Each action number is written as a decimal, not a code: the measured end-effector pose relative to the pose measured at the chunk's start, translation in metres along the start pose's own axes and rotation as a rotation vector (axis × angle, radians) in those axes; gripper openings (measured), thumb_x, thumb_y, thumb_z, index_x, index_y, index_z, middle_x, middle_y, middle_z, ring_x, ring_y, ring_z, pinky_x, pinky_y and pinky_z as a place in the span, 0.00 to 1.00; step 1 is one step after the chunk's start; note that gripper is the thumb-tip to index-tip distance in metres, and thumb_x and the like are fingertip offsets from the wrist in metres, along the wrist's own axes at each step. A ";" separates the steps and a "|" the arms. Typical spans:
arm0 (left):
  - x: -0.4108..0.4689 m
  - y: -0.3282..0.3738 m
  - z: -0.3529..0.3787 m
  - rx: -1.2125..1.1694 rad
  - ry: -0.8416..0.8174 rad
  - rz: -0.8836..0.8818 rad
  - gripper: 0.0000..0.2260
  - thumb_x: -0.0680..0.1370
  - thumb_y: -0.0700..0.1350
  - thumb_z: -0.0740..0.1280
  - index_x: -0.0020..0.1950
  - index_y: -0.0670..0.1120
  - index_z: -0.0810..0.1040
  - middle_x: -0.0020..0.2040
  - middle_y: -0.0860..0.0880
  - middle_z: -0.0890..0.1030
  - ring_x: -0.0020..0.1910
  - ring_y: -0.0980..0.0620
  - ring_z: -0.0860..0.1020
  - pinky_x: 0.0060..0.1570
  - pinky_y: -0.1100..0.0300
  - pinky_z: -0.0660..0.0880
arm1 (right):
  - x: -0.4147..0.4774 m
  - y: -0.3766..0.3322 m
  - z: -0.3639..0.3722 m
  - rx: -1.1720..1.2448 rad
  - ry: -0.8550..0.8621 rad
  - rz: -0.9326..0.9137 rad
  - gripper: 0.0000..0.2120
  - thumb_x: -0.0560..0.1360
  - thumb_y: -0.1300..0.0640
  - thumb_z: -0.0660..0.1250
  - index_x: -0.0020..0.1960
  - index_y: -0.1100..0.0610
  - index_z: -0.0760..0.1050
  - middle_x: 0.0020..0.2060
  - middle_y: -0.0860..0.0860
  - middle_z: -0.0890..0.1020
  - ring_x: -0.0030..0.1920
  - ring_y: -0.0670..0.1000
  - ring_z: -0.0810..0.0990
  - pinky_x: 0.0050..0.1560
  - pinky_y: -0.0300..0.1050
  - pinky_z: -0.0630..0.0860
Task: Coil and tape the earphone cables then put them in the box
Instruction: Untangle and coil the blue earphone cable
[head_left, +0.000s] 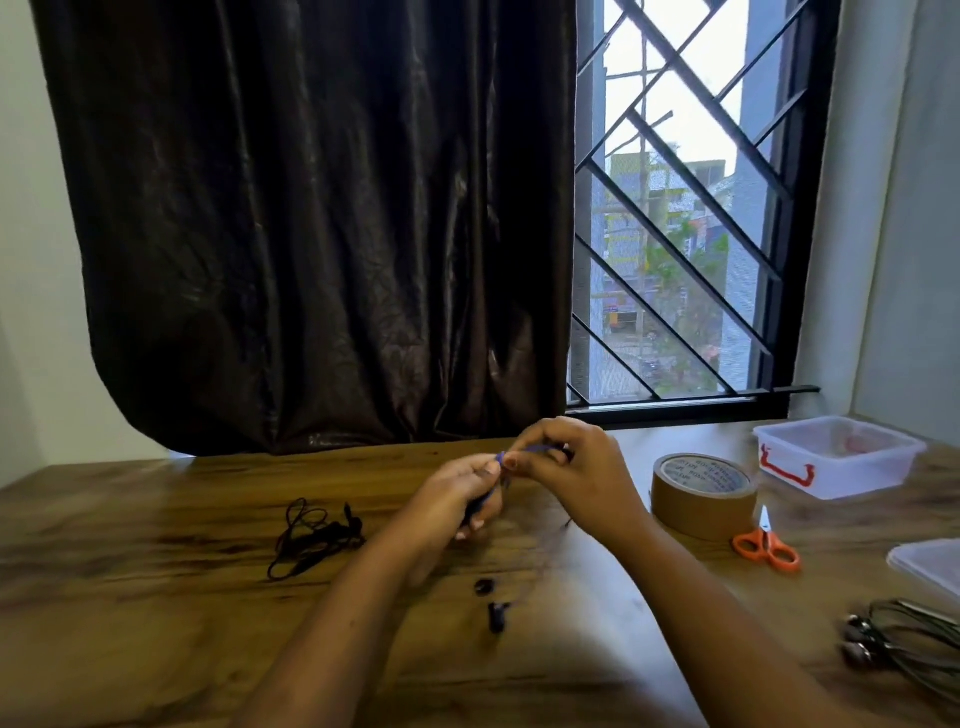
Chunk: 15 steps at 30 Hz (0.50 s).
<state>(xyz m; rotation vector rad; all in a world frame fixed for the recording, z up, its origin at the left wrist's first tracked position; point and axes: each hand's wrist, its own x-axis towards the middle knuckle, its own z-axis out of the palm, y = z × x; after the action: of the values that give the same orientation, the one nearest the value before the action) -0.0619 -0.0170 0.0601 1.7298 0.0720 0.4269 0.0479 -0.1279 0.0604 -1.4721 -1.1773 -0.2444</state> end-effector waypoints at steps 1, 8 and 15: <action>-0.002 0.002 0.000 -0.063 -0.058 -0.024 0.14 0.83 0.42 0.50 0.50 0.39 0.74 0.23 0.50 0.63 0.18 0.59 0.56 0.18 0.68 0.53 | 0.001 0.003 -0.001 0.020 0.032 0.012 0.04 0.68 0.61 0.75 0.38 0.54 0.82 0.35 0.52 0.82 0.37 0.49 0.78 0.37 0.39 0.73; -0.008 0.009 0.003 -0.524 -0.198 -0.007 0.15 0.77 0.44 0.55 0.55 0.42 0.78 0.23 0.51 0.63 0.16 0.59 0.58 0.20 0.65 0.52 | -0.004 0.022 0.009 0.075 0.070 0.133 0.09 0.75 0.62 0.68 0.41 0.52 0.82 0.31 0.46 0.78 0.33 0.43 0.71 0.36 0.36 0.68; 0.000 0.005 -0.001 -0.648 0.213 0.150 0.17 0.82 0.43 0.53 0.70 0.45 0.67 0.32 0.48 0.79 0.24 0.56 0.74 0.25 0.66 0.73 | -0.020 0.016 0.048 -0.147 -0.235 0.126 0.11 0.79 0.62 0.60 0.43 0.49 0.74 0.33 0.41 0.75 0.34 0.38 0.74 0.34 0.29 0.67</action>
<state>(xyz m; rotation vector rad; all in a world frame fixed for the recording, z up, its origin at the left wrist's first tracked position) -0.0635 -0.0170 0.0648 1.0519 -0.0412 0.6618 0.0292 -0.0950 0.0213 -1.7332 -1.2679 -0.0732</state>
